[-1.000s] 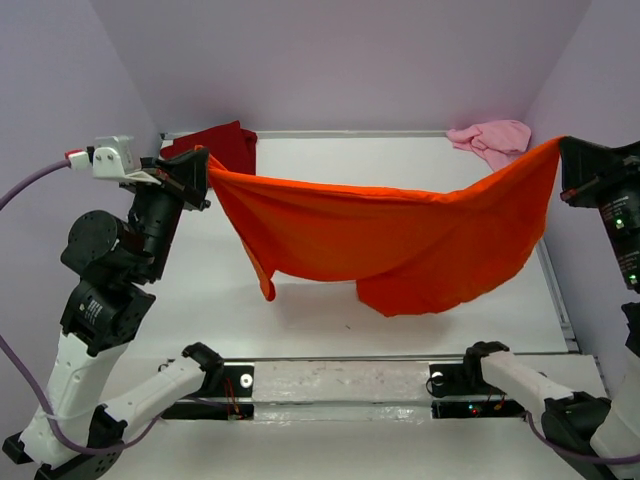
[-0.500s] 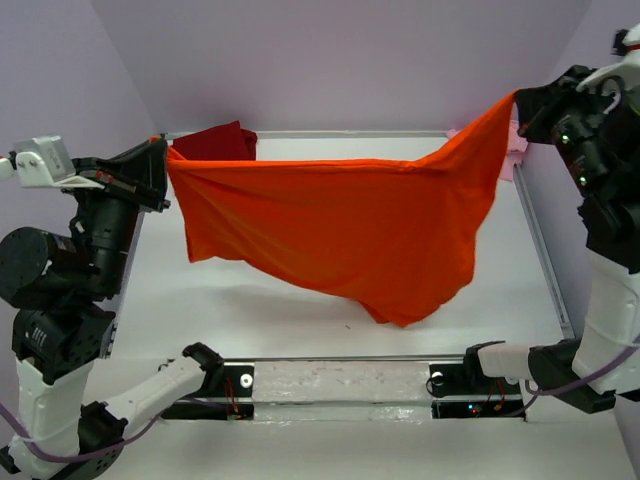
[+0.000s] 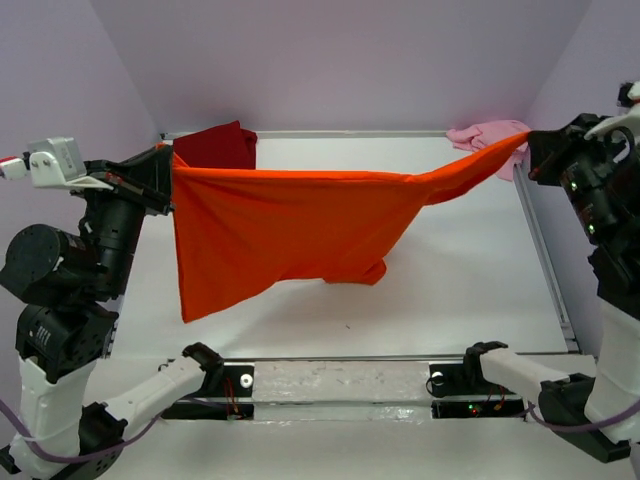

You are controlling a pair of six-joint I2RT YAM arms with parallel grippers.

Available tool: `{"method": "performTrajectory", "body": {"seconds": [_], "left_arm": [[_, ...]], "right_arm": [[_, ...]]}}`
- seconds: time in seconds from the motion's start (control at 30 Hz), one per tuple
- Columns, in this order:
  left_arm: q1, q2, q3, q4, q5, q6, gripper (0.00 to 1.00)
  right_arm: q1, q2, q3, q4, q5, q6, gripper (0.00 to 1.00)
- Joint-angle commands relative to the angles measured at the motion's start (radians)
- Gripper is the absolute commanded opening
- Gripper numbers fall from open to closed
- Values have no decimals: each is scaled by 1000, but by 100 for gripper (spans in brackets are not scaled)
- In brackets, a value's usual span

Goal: Fold and stack the t-shirts
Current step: Flatten the tshirt out

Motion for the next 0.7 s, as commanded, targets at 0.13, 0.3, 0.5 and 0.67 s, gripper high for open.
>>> {"method": "performTrajectory", "body": {"seconds": [0.13,0.3,0.5,0.67], "left_arm": [[-4,77,-72,122,117,-52,0],[-21,86,-86,151,129,-57,0],[-23,43,-104,150,116,-32,0],[-24,-67,-213,130,65,-25,0]], "right_arm": [[89,-75,-8,81,231,-98,0],[118,-78,35,59,240,-107,0],[127,-18,71,32,125,-62,0],[127,-95,-69,26,84,-40,0]]}}
